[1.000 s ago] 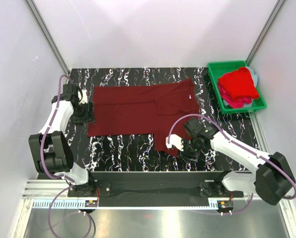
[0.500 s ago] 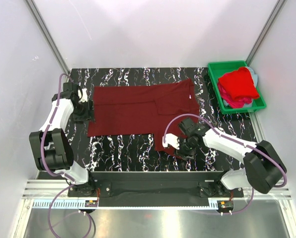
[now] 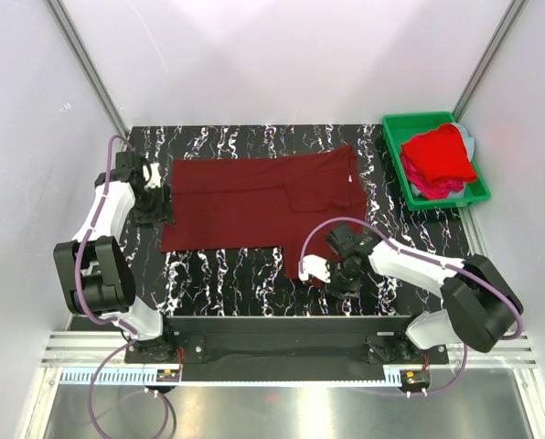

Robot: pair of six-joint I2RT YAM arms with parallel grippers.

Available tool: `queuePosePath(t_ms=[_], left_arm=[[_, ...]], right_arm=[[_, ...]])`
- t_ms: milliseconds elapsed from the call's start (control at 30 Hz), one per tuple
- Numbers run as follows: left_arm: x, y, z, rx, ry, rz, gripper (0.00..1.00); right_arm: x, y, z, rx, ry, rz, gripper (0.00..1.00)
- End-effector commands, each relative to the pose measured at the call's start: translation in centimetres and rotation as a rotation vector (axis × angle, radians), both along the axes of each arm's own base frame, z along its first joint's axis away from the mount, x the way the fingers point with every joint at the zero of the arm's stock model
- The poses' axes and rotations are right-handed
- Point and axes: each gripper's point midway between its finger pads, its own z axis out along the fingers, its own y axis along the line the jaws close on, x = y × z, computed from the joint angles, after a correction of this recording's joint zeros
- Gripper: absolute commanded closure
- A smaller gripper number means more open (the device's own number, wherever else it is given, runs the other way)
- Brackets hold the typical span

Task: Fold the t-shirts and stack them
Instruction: Fold the tshirt

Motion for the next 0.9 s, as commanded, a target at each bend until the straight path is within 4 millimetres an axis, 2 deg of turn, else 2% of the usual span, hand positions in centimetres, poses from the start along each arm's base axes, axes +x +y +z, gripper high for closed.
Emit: queuePosePath(t_ms=[0,200,267,367,433,567,633,867], left_arm=[[1.2,0.3,2.0,0.001,-0.074,0.013,0.33],[0.8,0.5,2.3,0.006,-0.079,0.019,0.33],[0.8,0.6,2.3,0.007,-0.079,0.019,0.33],[0.5,0.6,2.2,0.005,-0.074,0.019,0.33],[-0.1,0.7,2.0,-0.004,-0.059,0.029,0.33],[-1.7,0.9,1.1,-0.072,-0.018,0.072,0.33],[-2.5,0.7,0.2,-0.119,0.012,0.121,0.34],[-3.8,1.7,-1.7,-0.207,0.084,0.228,0.35]], right_arm=[[0.7,-0.8,-1.4,-0.066,-0.041,0.028,0.52],[1.7,-0.6,-1.5,-0.076,-0.071,0.009,0.64],[2.2,-0.4,-1.3,-0.072,-0.088,0.002,0.79],[3.3,-0.1,-0.5,-0.072,-0.130,-0.013,0.95],[4.4,0.4,0.8,-0.060,-0.171,-0.028,1.00],[6.1,1.2,4.0,-0.032,-0.236,-0.058,1.00],[6.4,1.4,4.7,-0.021,-0.249,-0.069,1.00],[6.6,1.3,5.1,-0.015,-0.255,-0.087,1.00]])
